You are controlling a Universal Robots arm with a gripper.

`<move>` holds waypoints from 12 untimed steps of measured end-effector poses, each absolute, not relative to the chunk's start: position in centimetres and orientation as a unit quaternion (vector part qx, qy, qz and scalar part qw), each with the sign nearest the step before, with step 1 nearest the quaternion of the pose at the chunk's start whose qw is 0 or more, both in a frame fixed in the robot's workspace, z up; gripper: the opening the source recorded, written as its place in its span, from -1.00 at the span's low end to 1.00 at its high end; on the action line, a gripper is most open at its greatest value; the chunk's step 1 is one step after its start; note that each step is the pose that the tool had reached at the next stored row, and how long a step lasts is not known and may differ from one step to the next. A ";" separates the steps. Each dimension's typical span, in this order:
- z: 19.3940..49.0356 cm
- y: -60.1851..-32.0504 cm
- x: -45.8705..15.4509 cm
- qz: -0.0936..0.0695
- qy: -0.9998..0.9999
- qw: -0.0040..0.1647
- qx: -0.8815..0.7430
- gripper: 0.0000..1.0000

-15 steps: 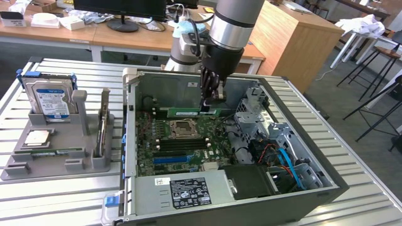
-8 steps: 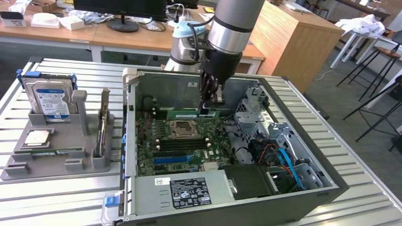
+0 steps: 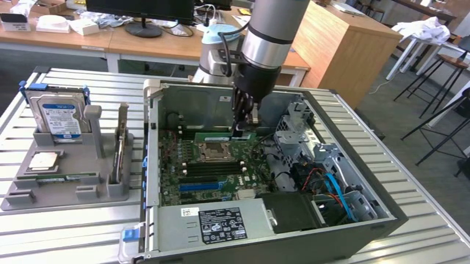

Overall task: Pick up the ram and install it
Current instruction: 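Insert the ram into the slot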

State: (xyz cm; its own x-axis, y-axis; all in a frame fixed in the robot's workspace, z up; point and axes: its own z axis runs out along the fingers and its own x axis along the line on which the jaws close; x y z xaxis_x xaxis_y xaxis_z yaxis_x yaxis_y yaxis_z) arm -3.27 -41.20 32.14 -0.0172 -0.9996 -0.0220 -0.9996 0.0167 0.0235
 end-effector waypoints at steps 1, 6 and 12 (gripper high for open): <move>32.0 -41.2 -3.3 -0.016 -0.713 0.000 0.701 -0.77; 31.5 -41.2 -3.3 -0.016 -0.713 0.000 0.701 -0.77; 30.9 -41.2 -3.3 -0.016 -0.713 0.000 0.701 -0.77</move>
